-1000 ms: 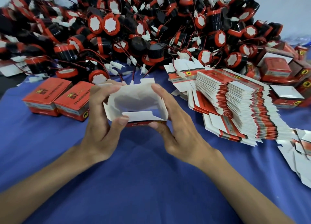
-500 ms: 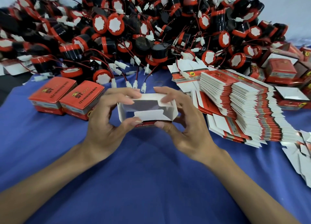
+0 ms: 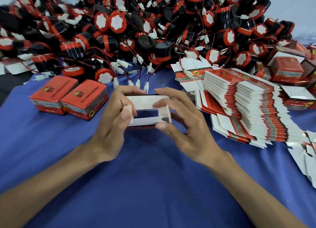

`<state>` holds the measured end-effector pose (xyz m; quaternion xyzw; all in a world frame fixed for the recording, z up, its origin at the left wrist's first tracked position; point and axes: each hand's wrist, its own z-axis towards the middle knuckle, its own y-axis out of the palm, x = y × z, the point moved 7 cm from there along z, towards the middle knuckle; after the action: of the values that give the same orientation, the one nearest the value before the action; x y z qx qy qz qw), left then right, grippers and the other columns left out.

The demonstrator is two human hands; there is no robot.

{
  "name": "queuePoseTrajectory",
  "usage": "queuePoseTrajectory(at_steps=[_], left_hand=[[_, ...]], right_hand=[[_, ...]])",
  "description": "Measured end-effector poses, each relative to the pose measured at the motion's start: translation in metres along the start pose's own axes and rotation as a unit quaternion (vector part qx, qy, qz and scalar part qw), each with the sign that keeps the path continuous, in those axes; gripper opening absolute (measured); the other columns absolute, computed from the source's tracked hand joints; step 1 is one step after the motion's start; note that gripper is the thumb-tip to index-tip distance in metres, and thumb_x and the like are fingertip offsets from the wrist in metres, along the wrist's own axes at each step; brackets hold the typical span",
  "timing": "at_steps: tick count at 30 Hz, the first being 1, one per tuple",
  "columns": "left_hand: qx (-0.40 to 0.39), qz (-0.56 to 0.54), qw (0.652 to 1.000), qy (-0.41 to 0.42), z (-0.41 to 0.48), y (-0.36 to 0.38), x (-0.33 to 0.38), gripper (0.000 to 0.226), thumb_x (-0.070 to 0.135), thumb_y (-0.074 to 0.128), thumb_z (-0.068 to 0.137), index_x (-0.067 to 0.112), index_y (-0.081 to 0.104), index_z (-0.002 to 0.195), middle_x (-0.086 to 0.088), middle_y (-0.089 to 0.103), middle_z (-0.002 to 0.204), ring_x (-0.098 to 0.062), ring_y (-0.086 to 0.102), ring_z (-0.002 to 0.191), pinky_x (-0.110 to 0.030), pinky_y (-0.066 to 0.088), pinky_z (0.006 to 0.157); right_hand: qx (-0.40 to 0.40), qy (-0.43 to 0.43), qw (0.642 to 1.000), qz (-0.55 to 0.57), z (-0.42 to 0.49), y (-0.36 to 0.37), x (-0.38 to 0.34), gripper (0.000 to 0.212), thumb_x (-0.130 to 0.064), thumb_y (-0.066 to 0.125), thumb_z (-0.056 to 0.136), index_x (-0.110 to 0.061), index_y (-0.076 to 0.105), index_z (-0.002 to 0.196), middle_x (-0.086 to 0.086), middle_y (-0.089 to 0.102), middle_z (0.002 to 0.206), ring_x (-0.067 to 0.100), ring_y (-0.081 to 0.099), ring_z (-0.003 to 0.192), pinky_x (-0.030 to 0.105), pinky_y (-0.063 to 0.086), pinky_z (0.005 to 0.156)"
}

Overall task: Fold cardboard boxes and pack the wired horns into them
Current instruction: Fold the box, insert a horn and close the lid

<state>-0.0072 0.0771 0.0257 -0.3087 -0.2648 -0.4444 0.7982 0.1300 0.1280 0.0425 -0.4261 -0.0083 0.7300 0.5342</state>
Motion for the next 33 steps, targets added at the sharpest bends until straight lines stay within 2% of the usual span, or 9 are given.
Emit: queuePoseTrajectory(at_steps=[5, 11, 15, 17, 22, 24, 25, 28, 33], left_hand=[[0.014, 0.010, 1.000, -0.010, -0.001, -0.006, 0.000, 0.025, 0.026, 0.027, 0.098, 0.022, 0.039, 0.077, -0.003, 0.053, 0.110, -0.006, 0.052, 0.112, -0.020, 0.036, 0.095], [0.013, -0.014, 1.000, -0.003, 0.001, -0.004, 0.007, 0.047, 0.065, 0.028, 0.095, 0.023, 0.039, 0.077, -0.003, 0.052, 0.111, -0.006, 0.052, 0.109, -0.024, 0.040, 0.092], [0.021, -0.022, 0.999, -0.038, -0.002, -0.001, 0.007, 0.036, 0.055, 0.047, 0.093, 0.026, 0.040, 0.073, 0.002, 0.053, 0.106, -0.002, 0.054, 0.100, -0.017, 0.039, 0.086], [0.024, -0.029, 0.998, -0.050, -0.004, 0.001, 0.008, 0.028, 0.037, 0.054, 0.089, 0.021, 0.041, 0.071, 0.001, 0.055, 0.104, -0.006, 0.056, 0.098, -0.019, 0.040, 0.085], [0.029, -0.059, 0.996, -0.053, -0.006, 0.002, 0.009, 0.010, 0.024, 0.050, 0.085, 0.018, 0.044, 0.081, 0.008, 0.058, 0.103, -0.002, 0.056, 0.098, -0.016, 0.044, 0.083], [0.032, -0.089, 0.993, -0.064, -0.006, 0.002, 0.007, 0.013, 0.023, 0.053, 0.083, 0.019, 0.046, 0.093, 0.017, 0.060, 0.103, -0.003, 0.057, 0.097, -0.016, 0.045, 0.083], [0.030, -0.099, 0.992, -0.066, -0.006, 0.003, 0.007, 0.017, 0.022, 0.054, 0.082, 0.020, 0.046, 0.098, 0.019, 0.059, 0.103, -0.004, 0.057, 0.097, -0.017, 0.046, 0.084], [0.018, -0.088, 0.995, -0.037, -0.007, 0.003, 0.010, 0.023, 0.020, 0.054, 0.084, 0.026, 0.047, 0.104, 0.015, 0.057, 0.106, -0.011, 0.057, 0.101, -0.024, 0.045, 0.089], [-0.036, 0.042, 0.998, 0.035, -0.007, 0.011, 0.017, 0.015, 0.015, 0.048, 0.090, 0.024, 0.053, 0.102, -0.002, 0.048, 0.111, -0.014, 0.051, 0.108, -0.025, 0.036, 0.097]], right_hand=[[-0.037, 0.028, 0.999, 0.007, -0.001, 0.012, 0.002, 0.056, -0.035, 0.049, 0.093, -0.010, 0.032, 0.140, 0.014, 0.038, 0.143, 0.014, 0.034, 0.137, 0.025, 0.030, 0.111], [-0.046, 0.086, 0.993, 0.071, -0.005, 0.016, 0.004, 0.062, -0.066, 0.028, 0.092, -0.029, 0.030, 0.141, 0.005, 0.037, 0.147, 0.017, 0.030, 0.140, 0.037, 0.030, 0.114], [-0.033, 0.151, 0.977, 0.144, -0.005, 0.021, 0.005, 0.050, -0.068, 0.036, 0.089, -0.054, 0.033, 0.137, -0.011, 0.042, 0.139, 0.011, 0.031, 0.136, 0.025, 0.029, 0.108], [-0.052, 0.183, 0.966, 0.173, -0.009, 0.026, 0.008, 0.052, -0.067, 0.039, 0.084, -0.061, 0.029, 0.135, -0.020, 0.041, 0.135, 0.010, 0.027, 0.136, 0.028, 0.027, 0.108], [-0.055, 0.210, 0.971, 0.104, 0.005, 0.036, 0.015, 0.076, -0.090, 0.027, 0.062, -0.053, 0.012, 0.127, -0.032, 0.038, 0.126, -0.004, 0.033, 0.125, 0.018, 0.021, 0.111], [-0.053, 0.230, 0.964, 0.119, 0.006, 0.035, 0.020, 0.101, -0.103, 0.018, 0.046, -0.048, 0.012, 0.131, -0.026, 0.042, 0.127, 0.004, 0.035, 0.124, 0.022, 0.026, 0.109], [-0.053, 0.238, 0.958, 0.149, 0.002, 0.035, 0.019, 0.094, -0.099, 0.027, 0.053, -0.051, 0.015, 0.134, -0.025, 0.043, 0.130, 0.007, 0.033, 0.128, 0.022, 0.032, 0.106], [-0.062, 0.234, 0.948, 0.207, -0.011, 0.031, 0.007, 0.059, -0.054, 0.045, 0.086, -0.056, 0.015, 0.136, -0.027, 0.039, 0.135, 0.005, 0.024, 0.135, 0.015, 0.036, 0.098], [-0.015, 0.239, 0.949, 0.204, -0.011, 0.030, 0.015, 0.056, -0.033, 0.049, 0.088, -0.052, 0.024, 0.134, -0.025, 0.043, 0.129, 0.001, 0.030, 0.131, 0.022, 0.029, 0.109]])
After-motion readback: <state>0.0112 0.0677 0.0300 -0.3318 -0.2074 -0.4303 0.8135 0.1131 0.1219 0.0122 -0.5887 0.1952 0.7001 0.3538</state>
